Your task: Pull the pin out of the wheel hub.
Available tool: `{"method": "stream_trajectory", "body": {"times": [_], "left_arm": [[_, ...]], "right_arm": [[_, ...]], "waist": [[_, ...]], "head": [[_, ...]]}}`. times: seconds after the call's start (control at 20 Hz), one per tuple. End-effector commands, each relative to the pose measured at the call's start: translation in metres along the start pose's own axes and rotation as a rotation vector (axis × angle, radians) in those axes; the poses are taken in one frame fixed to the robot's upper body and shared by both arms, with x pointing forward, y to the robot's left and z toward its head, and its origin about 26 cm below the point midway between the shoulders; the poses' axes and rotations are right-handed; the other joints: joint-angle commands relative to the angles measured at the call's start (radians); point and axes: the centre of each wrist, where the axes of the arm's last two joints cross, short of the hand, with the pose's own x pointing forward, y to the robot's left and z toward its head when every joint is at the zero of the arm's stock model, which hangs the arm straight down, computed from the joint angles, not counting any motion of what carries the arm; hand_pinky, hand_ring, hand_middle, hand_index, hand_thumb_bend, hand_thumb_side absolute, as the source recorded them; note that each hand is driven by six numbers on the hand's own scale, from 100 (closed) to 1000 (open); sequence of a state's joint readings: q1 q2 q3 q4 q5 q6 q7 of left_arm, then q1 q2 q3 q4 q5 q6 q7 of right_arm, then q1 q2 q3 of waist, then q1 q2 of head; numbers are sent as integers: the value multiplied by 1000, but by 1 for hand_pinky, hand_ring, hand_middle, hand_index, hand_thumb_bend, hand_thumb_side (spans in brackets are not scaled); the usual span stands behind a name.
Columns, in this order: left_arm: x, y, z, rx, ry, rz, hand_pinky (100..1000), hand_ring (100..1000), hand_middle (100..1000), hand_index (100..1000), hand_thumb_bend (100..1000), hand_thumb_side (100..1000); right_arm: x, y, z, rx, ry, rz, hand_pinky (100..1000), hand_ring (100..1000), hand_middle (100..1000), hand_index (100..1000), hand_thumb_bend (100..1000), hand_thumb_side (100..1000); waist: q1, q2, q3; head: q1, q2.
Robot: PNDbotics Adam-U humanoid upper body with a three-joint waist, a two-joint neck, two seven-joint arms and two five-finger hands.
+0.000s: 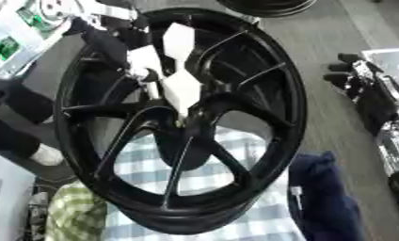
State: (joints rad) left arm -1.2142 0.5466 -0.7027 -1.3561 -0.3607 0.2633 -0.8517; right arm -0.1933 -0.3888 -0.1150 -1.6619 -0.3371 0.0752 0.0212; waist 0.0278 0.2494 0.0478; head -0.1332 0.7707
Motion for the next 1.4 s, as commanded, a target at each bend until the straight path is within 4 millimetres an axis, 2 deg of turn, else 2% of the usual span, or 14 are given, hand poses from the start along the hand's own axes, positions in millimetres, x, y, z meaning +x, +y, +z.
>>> {"method": "stream_trajectory", "body": {"times": [0.05,0.35,0.65,0.85,1.1,1.4], "left_arm": [[0,12,15,13,26,-31,884,791,597,647,426,405],[-6,12,21,6,52,-58,884,793,595,616,446,400],[-4,12,19,-11,37,-54,881,783,569,571,394,368],[-3,13,18,-13,29,-43,876,777,557,554,363,293],[-1,13,17,-13,23,-39,861,756,526,511,304,121],[1,15,19,6,13,-36,850,735,505,463,249,127]], "right_arm": [[6,-3,-2,-1,-16,18,940,732,690,830,100,621],[6,-4,-1,-5,-11,19,941,731,690,829,100,623],[6,-3,-1,-4,-12,16,942,732,691,830,100,624],[6,-3,-1,-5,-13,14,943,732,691,830,100,625],[6,-2,-1,-2,-15,11,944,733,692,831,100,627],[6,-2,-1,-1,-13,10,944,733,692,831,100,631]], "waist": [[-1,-19,1],[2,-20,7],[1,-21,6],[0,-21,4],[0,-20,4],[0,-18,4]], "head": [[3,-7],[7,-7],[13,-7],[14,-7],[14,-8],[14,-8]]}}
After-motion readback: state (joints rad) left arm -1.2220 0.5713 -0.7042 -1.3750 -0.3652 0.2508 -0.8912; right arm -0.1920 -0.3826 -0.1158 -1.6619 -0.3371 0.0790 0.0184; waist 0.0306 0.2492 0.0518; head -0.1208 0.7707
